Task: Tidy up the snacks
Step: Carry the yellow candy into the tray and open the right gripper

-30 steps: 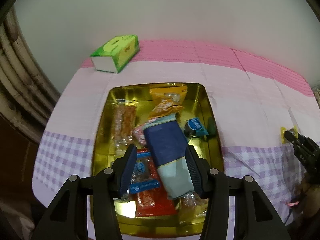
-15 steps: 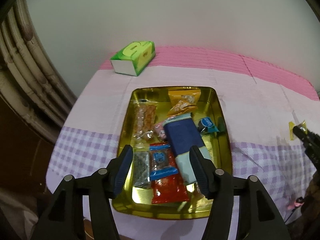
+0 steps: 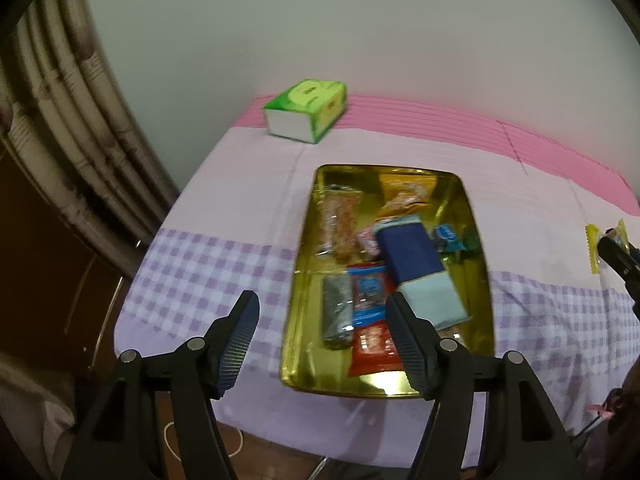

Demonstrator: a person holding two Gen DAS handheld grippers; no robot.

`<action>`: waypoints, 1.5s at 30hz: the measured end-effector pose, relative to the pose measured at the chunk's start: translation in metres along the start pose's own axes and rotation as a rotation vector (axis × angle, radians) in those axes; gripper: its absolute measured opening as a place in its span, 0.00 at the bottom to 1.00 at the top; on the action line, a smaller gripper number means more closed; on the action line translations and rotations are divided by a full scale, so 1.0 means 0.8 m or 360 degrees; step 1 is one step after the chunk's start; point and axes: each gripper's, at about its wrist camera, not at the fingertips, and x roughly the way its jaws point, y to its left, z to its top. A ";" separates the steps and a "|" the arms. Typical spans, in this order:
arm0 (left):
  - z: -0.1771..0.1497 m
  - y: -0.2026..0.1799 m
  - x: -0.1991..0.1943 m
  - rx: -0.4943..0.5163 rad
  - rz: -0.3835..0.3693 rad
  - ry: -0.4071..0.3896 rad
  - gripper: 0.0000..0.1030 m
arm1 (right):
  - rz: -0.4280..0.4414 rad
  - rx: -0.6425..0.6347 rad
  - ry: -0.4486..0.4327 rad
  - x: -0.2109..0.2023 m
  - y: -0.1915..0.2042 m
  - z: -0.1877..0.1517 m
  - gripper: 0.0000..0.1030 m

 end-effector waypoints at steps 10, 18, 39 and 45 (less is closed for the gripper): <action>-0.002 0.040 0.018 -0.0164 0.0049 0.0032 0.65 | 0.0275 -0.0217 0.0127 0.044 0.112 0.010 0.28; -0.001 0.058 0.024 -0.0234 0.0059 0.0048 0.65 | 0.0393 -0.0249 0.0252 0.096 0.158 0.009 0.28; -0.001 0.066 0.047 -0.0245 0.0068 0.0124 0.65 | 0.0395 -0.0121 0.0383 0.186 0.175 0.029 0.29; -0.001 0.064 0.050 -0.0225 0.0081 0.0136 0.65 | 0.0373 -0.0106 0.0392 0.197 0.179 0.034 0.30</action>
